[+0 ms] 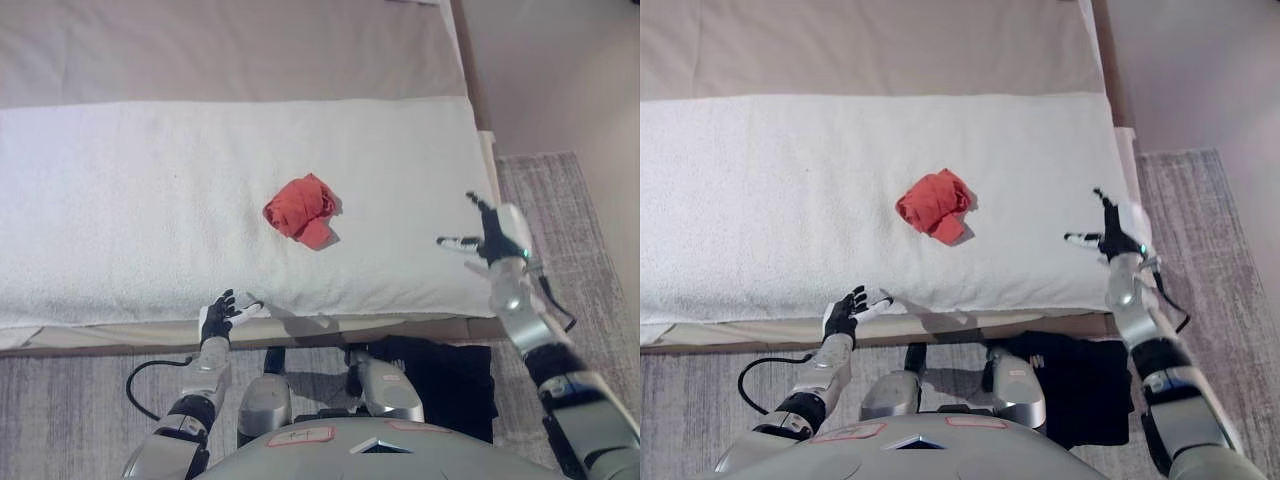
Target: Put the clothes on the bed into the basket.
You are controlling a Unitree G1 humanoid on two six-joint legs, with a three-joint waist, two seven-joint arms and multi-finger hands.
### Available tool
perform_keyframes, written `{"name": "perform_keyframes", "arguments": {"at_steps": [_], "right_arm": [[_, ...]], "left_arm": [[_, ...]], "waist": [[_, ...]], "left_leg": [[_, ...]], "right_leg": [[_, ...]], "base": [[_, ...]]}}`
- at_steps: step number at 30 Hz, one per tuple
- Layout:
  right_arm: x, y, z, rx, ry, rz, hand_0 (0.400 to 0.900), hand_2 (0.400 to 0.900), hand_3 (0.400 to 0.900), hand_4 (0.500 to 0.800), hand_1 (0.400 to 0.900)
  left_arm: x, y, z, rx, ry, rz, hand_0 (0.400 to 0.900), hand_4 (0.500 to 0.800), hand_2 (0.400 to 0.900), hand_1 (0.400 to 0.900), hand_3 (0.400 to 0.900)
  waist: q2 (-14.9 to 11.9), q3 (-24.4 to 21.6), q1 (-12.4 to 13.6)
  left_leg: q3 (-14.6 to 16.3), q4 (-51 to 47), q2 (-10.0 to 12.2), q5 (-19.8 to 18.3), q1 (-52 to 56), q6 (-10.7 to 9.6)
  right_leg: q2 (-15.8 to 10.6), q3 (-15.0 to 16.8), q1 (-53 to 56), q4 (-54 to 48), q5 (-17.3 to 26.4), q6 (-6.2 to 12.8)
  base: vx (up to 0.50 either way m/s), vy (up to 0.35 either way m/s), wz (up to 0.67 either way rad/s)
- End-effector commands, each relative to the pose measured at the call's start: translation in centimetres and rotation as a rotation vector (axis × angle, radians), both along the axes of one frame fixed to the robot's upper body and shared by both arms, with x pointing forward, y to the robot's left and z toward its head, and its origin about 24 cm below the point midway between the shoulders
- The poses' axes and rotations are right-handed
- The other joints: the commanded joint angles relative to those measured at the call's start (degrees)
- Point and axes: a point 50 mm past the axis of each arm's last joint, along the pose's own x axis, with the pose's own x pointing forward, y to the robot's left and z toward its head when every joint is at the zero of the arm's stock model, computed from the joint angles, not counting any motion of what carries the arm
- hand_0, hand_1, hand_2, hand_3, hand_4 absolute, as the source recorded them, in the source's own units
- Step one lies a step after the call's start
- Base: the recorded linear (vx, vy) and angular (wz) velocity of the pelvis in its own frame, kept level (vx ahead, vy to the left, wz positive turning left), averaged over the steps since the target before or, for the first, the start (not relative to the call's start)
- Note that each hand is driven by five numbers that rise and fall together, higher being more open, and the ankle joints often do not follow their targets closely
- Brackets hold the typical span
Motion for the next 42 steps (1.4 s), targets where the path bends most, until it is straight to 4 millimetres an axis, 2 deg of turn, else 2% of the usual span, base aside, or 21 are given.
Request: {"name": "perform_keyframes", "arguments": {"at_steps": [1,7,14,20,24,26,37,42], "right_arm": [[4.5,2.2,6.8,-0.091,-0.236,0.128,0.900,0.900,0.900,0.800,0.900],[6.9,5.4,8.9,-0.075,-0.272,0.234,0.900,0.900,0.900,0.800,0.900],[8.9,7.2,11.6,-0.049,-0.301,0.299,0.900,0.900,0.900,0.800,0.900],[9.9,8.2,12.4,0.037,-0.307,0.293,0.900,0.900,0.900,0.800,0.900],[10.2,8.4,12.2,0.051,-0.293,0.273,0.900,0.900,0.900,0.800,0.900],[10.5,9.3,12.7,0.048,-0.314,0.289,0.900,0.900,0.900,0.800,0.900],[11.0,13.1,13.7,-0.292,-0.303,0.468,0.900,0.900,0.900,0.800,0.900],[11.5,13.8,13.6,-0.398,-0.300,0.466,0.900,0.900,0.900,0.800,0.900]], "left_arm": [[4.0,0.2,2.8,0.037,-0.163,-0.055,0.900,0.800,0.900,0.900,0.900],[4.4,-0.8,2.8,0.012,-0.167,-0.069,0.900,0.800,0.900,0.900,0.900],[5.5,-0.9,3.3,0.012,-0.190,-0.060,0.900,0.800,0.900,0.900,0.900],[6.8,-0.9,4.2,0.022,-0.230,-0.054,0.900,0.800,0.900,0.900,0.900],[7.3,-1.0,4.6,0.018,-0.249,-0.049,0.900,0.800,0.900,0.900,0.900],[7.3,-0.9,4.6,0.019,-0.253,-0.037,0.900,0.800,0.900,0.900,0.900],[7.4,-1.0,4.6,0.039,-0.257,-0.044,0.900,0.800,0.900,0.900,0.900],[8.0,-1.4,5.1,0.047,-0.287,-0.067,0.900,0.800,0.900,0.900,0.900]], "waist": [[-1.88,1.57,1.66],[-3.16,4.66,2.54],[-5.06,8.93,3.85],[-6.03,12.37,5.41],[-5.74,13.74,6.40],[-5.48,14.57,7.20],[-5.52,14.47,8.47],[-5.40,14.27,8.82]], "left_leg": [[3.75,1.44,-2.47,-1.41,-1.83,1.49],[3.20,1.62,-1.72,-0.89,-4.32,1.44],[2.54,5.68,-2.32,-1.17,-9.63,1.42],[1.41,6.90,-2.70,-0.42,-13.46,1.32],[0.38,6.56,-2.98,0.24,-14.37,1.25],[-0.07,6.34,-3.20,0.65,-14.87,1.23],[-0.90,5.77,-3.96,0.71,-14.52,1.23],[-0.91,5.77,-4.07,0.66,-14.47,1.15]], "right_leg": [[-3.38,2.15,-1.65,9.34,-6.66,1.99],[-3.17,2.14,-5.17,12.83,-7.87,1.60],[-3.89,1.63,-8.69,15.21,-8.18,1.49],[-4.44,0.99,-10.81,15.93,-7.93,1.54],[-4.80,0.01,-10.99,15.96,-7.86,1.62],[-5.04,-0.31,-10.99,15.65,-7.69,1.66],[-5.12,-1.01,-9.45,13.81,-7.14,1.93],[-5.01,-0.91,-9.02,13.03,-6.89,2.00]], "base": [[0.04,-0.056,0.07],[0.00,-0.009,0.08],[-0.04,0.030,0.14],[-0.05,0.043,0.17],[-0.02,0.030,0.24],[0.00,0.050,0.18],[0.00,0.015,0.05],[0.00,0.000,0.00]]}}
